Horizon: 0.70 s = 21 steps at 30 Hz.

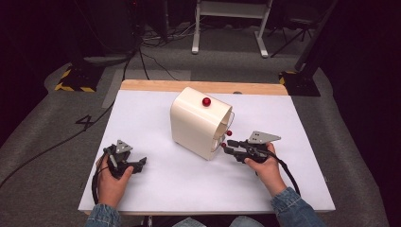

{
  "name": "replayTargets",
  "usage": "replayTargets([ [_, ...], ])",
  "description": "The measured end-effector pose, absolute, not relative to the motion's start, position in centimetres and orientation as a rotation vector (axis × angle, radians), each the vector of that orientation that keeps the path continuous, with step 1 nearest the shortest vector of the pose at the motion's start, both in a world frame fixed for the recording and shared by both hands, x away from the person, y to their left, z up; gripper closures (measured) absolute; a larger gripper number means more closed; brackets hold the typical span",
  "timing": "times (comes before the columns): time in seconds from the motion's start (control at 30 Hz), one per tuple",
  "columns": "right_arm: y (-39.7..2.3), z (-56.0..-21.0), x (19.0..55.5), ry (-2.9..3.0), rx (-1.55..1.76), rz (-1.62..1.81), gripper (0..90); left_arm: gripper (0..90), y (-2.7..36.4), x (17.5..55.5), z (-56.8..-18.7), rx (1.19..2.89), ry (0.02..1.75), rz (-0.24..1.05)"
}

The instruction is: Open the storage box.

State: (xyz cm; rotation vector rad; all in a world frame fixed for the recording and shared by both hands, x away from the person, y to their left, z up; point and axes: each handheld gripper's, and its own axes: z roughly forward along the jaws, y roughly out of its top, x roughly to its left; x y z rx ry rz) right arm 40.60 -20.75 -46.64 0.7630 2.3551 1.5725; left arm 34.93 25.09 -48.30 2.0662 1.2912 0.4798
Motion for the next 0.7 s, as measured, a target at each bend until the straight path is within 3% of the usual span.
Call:
replayTargets([
  [0.3,-20.05,-47.37,40.98,2.382,0.739,1.547,73.2,23.3,25.1,34.93,-48.3,2.067,1.291,0.48],
  [0.7,-20.03,-47.24,40.82,2.373,0.716,1.527,74.4,23.3,25.09,34.93,-48.3,2.067,1.291,0.48],
])
